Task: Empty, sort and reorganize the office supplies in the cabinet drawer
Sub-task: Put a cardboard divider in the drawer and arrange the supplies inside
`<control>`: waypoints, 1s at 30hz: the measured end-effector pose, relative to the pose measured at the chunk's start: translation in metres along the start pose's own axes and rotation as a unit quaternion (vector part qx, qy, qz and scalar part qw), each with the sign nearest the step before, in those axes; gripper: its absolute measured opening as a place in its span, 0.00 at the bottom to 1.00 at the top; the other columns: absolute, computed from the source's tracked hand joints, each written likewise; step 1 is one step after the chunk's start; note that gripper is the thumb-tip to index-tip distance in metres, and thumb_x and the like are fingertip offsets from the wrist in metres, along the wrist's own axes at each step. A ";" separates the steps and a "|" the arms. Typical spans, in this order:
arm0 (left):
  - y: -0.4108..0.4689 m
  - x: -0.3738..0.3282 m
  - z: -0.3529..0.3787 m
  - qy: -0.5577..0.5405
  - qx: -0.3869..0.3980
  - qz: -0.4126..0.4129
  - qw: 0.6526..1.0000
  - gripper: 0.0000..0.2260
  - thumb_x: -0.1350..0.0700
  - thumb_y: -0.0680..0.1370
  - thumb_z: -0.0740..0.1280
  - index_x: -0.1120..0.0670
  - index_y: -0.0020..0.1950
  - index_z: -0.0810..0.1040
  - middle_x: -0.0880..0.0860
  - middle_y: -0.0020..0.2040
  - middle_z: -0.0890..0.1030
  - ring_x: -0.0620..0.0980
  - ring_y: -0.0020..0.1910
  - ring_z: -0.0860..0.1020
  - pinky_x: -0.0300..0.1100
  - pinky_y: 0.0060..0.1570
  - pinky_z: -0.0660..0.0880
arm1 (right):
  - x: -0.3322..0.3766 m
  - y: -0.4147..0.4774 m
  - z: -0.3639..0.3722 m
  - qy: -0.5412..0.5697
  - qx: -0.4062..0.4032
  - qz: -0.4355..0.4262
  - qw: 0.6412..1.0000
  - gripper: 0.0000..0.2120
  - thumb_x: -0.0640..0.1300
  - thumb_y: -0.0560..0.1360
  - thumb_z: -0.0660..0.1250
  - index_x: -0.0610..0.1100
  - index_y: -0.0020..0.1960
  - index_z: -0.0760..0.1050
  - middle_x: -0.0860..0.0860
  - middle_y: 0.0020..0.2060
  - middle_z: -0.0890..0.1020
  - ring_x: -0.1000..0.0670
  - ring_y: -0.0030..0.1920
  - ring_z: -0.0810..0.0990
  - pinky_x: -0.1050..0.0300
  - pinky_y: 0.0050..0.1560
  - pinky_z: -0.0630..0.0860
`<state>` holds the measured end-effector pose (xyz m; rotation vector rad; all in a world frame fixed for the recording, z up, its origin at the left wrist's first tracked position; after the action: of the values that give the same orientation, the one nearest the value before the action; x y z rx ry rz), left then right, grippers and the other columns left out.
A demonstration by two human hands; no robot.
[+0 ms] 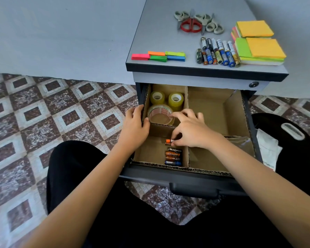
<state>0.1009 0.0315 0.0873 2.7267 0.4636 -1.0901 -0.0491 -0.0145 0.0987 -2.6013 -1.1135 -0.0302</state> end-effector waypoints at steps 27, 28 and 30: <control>-0.001 0.008 0.006 -0.029 0.027 -0.037 0.999 0.22 0.52 0.82 0.55 0.51 0.75 0.56 0.57 0.72 0.62 0.55 0.68 0.67 0.41 0.59 0.64 | 0.007 -0.003 -0.018 0.000 0.025 0.004 1.000 0.09 0.52 0.75 0.66 0.55 0.54 0.81 0.50 0.70 0.65 0.46 0.69 0.59 0.41 0.66 0.58; -0.001 0.008 0.006 -0.029 0.027 -0.037 0.999 0.22 0.52 0.82 0.55 0.51 0.75 0.56 0.57 0.72 0.62 0.55 0.67 0.68 0.41 0.58 0.64 | 0.006 -0.006 -0.027 0.055 0.009 0.001 0.998 0.09 0.50 0.76 0.66 0.53 0.54 0.81 0.51 0.67 0.69 0.49 0.66 0.65 0.44 0.66 0.61; -0.001 0.008 0.007 -0.028 0.026 -0.039 0.999 0.22 0.52 0.82 0.55 0.51 0.75 0.56 0.57 0.72 0.62 0.55 0.66 0.68 0.40 0.56 0.63 | 0.003 -0.012 -0.045 0.156 -0.010 -0.006 0.988 0.08 0.45 0.76 0.66 0.49 0.53 0.82 0.52 0.56 0.78 0.54 0.55 0.75 0.56 0.60 0.70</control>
<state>0.1015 0.0320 0.0767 2.7350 0.5449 -1.2111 -0.0507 -0.0181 0.1453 -2.4937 -1.0174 -0.4385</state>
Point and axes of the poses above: each hand's wrist, its own y-axis towards the middle knuckle, its own z-axis out of the palm, x = y × z, the point moved 6 cm from there along y, towards the middle knuckle
